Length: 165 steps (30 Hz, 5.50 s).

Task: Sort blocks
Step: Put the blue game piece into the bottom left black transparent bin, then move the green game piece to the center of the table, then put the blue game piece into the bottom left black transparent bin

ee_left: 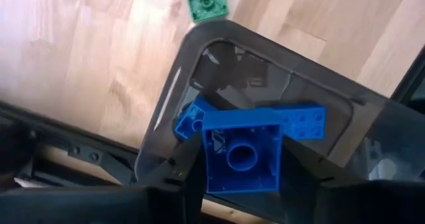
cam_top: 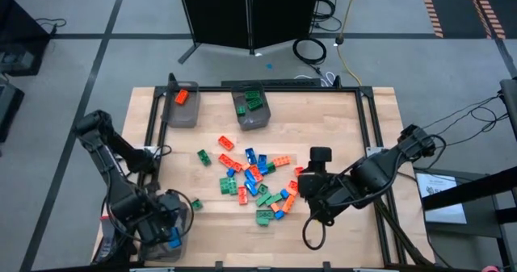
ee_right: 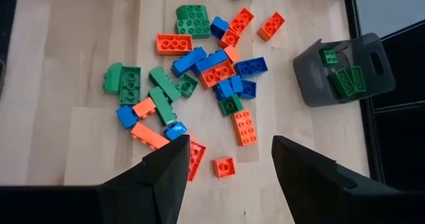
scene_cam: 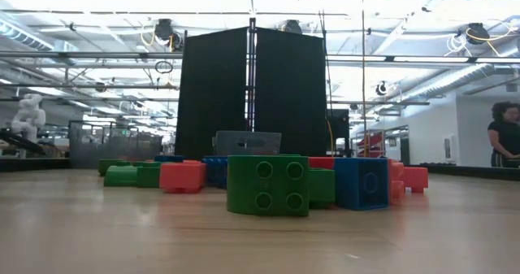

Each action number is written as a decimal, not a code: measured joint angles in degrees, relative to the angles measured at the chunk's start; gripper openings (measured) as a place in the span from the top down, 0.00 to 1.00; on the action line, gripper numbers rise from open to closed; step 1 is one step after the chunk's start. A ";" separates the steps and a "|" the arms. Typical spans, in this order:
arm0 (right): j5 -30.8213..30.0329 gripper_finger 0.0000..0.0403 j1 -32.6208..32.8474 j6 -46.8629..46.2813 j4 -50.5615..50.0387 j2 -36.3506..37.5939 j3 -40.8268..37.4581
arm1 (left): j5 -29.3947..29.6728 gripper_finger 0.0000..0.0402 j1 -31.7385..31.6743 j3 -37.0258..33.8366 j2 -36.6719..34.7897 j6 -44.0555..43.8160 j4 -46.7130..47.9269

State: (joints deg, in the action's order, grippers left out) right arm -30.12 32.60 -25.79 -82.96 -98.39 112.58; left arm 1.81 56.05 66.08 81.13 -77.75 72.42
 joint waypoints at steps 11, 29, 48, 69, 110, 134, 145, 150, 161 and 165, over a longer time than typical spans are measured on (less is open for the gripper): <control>0.21 0.48 0.00 0.57 1.76 0.02 -0.58 | -0.04 0.33 -0.04 0.00 1.78 8.67 -0.02; -2.59 0.48 -1.07 1.10 4.92 -0.17 -6.09 | 11.50 0.76 -25.36 0.57 2.51 35.05 6.87; -2.59 0.48 -0.96 0.51 5.16 -0.20 -11.68 | -8.87 1.00 -33.33 0.57 24.56 47.70 1.38; -2.59 0.48 -0.94 1.15 3.72 -0.20 -11.68 | -20.01 1.00 -34.68 5.35 29.15 48.11 -0.42; 0.45 0.48 -0.94 -1.81 2.77 -0.20 -11.68 | -16.83 1.00 -35.82 1.15 28.78 51.62 -6.78; -3.58 0.48 -0.94 -3.90 8.55 -0.17 -14.05 | 10.16 1.00 -41.89 18.99 20.13 69.29 -7.64; 4.47 0.48 -3.92 4.23 44.93 -0.22 -31.31 | 15.51 1.00 -28.45 18.99 -3.04 50.92 -2.46; 5.07 0.48 -8.06 0.89 48.50 -0.24 -35.25 | 24.09 1.00 -20.64 18.99 -10.96 43.65 -2.85; 15.57 0.48 -15.96 6.56 65.11 -8.60 -35.02 | 30.46 1.00 -10.70 18.99 -14.74 42.07 -2.92; 15.75 0.48 -16.22 3.96 65.46 -13.80 -35.05 | 30.58 1.00 -9.47 18.99 -14.73 43.69 -2.25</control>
State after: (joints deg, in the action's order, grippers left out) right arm -14.37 16.38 -21.83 -17.50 -112.19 77.53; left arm 32.39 46.58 85.08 66.40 -34.05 70.17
